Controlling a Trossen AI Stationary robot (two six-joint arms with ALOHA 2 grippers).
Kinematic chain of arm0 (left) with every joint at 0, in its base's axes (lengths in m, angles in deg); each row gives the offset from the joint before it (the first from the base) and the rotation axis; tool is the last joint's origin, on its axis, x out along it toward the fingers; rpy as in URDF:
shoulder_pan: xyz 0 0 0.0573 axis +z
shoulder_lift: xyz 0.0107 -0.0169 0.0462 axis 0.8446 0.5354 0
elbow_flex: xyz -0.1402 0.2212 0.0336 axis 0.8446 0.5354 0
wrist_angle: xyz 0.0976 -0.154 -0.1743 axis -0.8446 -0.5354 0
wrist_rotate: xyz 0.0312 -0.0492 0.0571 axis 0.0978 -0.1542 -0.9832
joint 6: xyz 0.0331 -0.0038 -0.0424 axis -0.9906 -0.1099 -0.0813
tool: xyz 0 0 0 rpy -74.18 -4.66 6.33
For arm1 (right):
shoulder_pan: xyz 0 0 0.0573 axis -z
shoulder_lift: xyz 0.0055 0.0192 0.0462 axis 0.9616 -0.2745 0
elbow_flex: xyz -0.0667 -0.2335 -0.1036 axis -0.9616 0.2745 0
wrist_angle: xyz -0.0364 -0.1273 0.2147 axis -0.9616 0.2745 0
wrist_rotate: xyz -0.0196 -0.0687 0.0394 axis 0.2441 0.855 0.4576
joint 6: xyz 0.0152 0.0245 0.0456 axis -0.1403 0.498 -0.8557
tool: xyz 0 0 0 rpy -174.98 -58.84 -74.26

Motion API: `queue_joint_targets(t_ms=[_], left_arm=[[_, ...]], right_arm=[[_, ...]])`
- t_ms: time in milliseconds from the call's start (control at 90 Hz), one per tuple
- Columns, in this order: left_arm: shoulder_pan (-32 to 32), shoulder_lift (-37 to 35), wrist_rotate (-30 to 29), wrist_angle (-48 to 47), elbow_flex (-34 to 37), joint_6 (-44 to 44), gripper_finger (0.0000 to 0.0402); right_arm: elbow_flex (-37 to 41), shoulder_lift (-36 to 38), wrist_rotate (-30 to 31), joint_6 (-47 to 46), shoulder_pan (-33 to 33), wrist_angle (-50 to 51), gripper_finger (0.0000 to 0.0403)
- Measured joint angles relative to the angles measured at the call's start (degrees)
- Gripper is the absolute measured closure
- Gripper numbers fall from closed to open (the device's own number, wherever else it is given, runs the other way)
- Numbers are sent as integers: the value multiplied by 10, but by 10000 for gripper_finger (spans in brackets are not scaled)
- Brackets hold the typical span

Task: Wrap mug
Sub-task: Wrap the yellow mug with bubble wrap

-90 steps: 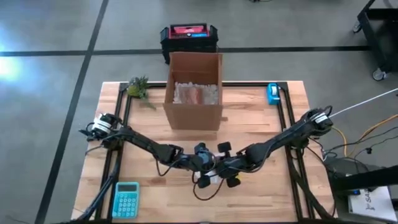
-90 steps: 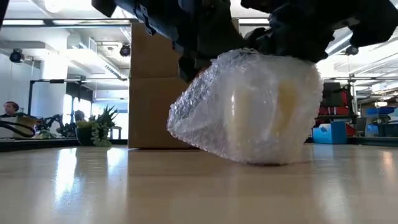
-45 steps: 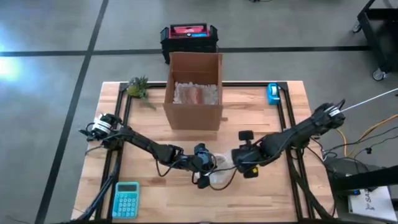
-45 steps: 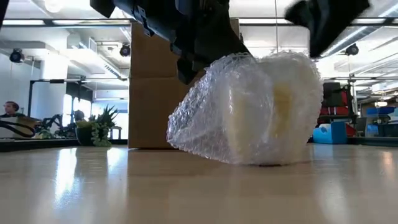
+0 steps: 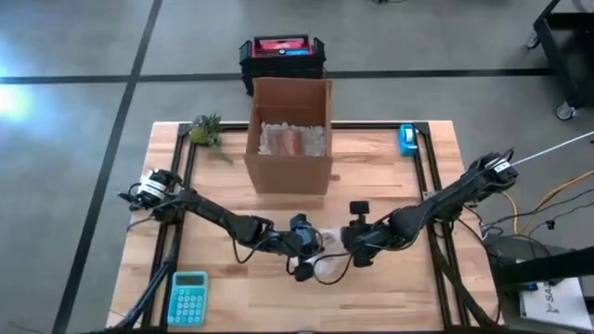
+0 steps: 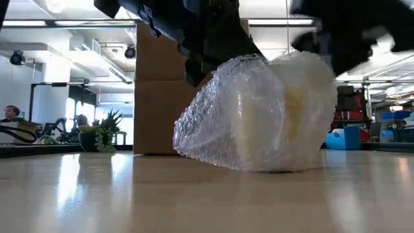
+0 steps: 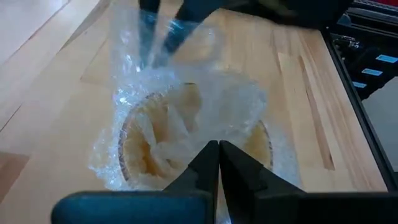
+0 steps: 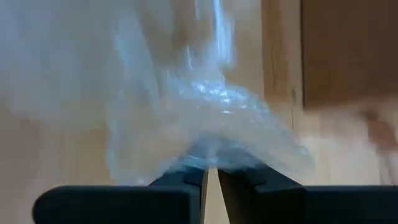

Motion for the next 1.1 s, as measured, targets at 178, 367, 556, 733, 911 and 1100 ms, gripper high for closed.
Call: queue_joint_targets(t_ms=[178,367,556,733,911,1100], left_arm=[[0,0,0,2,0,0,402],[0,0,0,2,0,0,402],[0,0,0,2,0,1,402],[3,6,1,8,0,3,402],[7,22,0,20,-1,6,402],[10,28,0,31,-1,15,402]], right_arm=[[-5,0,-70,18,0,-69,384],[-4,0,-82,18,0,-89,384],[-5,0,-82,18,0,-76,384],[-46,0,-86,26,0,-68,384],[-62,-12,-103,32,1,-67,384],[-57,-40,-115,33,2,-80,384]])
